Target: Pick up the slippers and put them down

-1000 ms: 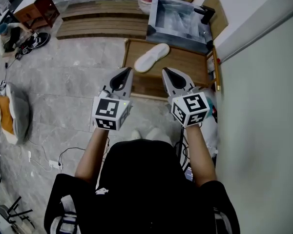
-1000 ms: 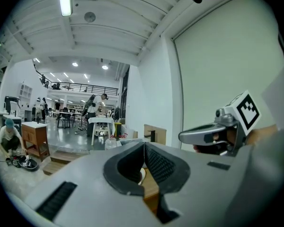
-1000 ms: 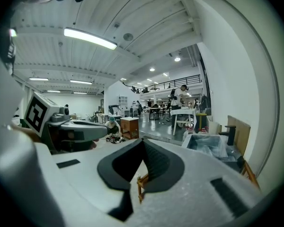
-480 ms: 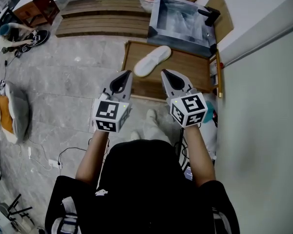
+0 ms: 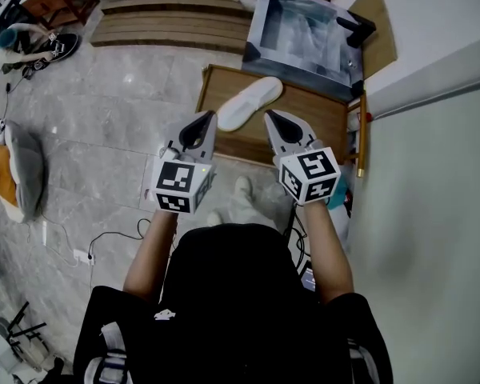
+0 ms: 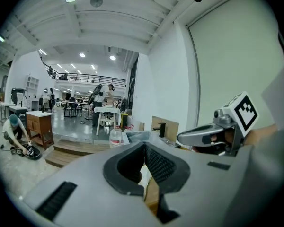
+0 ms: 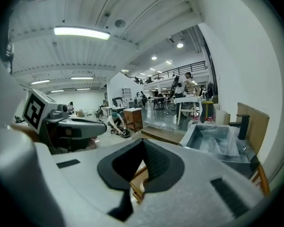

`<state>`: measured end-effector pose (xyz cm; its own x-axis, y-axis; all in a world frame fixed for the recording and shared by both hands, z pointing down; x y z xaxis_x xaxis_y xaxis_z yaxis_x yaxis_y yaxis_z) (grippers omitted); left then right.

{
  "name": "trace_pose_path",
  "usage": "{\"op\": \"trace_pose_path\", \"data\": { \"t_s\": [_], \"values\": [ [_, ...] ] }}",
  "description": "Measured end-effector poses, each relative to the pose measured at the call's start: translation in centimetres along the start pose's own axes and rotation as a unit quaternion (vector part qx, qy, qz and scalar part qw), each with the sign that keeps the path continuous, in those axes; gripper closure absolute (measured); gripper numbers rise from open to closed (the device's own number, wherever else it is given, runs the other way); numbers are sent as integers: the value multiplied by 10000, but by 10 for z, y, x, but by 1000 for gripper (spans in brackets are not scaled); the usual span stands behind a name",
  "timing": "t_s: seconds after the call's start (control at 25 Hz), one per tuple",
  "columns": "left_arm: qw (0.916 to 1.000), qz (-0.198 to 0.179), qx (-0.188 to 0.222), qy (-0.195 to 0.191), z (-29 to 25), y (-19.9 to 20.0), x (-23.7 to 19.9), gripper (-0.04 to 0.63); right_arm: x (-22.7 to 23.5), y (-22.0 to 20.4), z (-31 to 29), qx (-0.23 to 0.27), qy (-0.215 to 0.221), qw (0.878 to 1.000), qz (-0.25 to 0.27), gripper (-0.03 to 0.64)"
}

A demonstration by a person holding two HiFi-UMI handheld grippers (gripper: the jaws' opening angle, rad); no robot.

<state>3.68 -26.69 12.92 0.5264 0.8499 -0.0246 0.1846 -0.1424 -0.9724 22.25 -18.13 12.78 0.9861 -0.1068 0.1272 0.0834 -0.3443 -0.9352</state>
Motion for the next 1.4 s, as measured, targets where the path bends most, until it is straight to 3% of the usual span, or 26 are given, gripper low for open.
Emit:
{"op": "trace_pose_path", "data": {
  "t_s": [0.48,0.68,0.96,1.12,1.4],
  "values": [
    [9970,454,-487,404,-44,-25,-18,589,43,-34,-60,-874,511,9948,62,618],
    [9953,477,-641,551,-61,-48,-23,589,61,-55,-77,-1283,630,9896,158,618],
    [9905,948,-885,454,-85,-61,-19,589,84,-88,-107,-1751,888,9804,163,618],
    [9918,692,-928,533,-94,-83,-18,589,95,-106,-123,-2009,1018,9742,127,618],
    [9868,857,-1216,645,-109,-110,-21,589,113,-135,-151,-2461,1231,9610,278,618]
  ]
}}
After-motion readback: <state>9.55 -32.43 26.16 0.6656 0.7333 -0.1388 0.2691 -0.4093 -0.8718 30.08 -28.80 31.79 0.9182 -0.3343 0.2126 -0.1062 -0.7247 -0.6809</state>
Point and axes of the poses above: the fingertips, and each gripper's own axes: z backward along the fingers, x to its right, y out of its top, the point moved 9 cm from there along z, backward along the fingers, and after that the axes turned 3 degrees about -z, right-handed, at the moved point
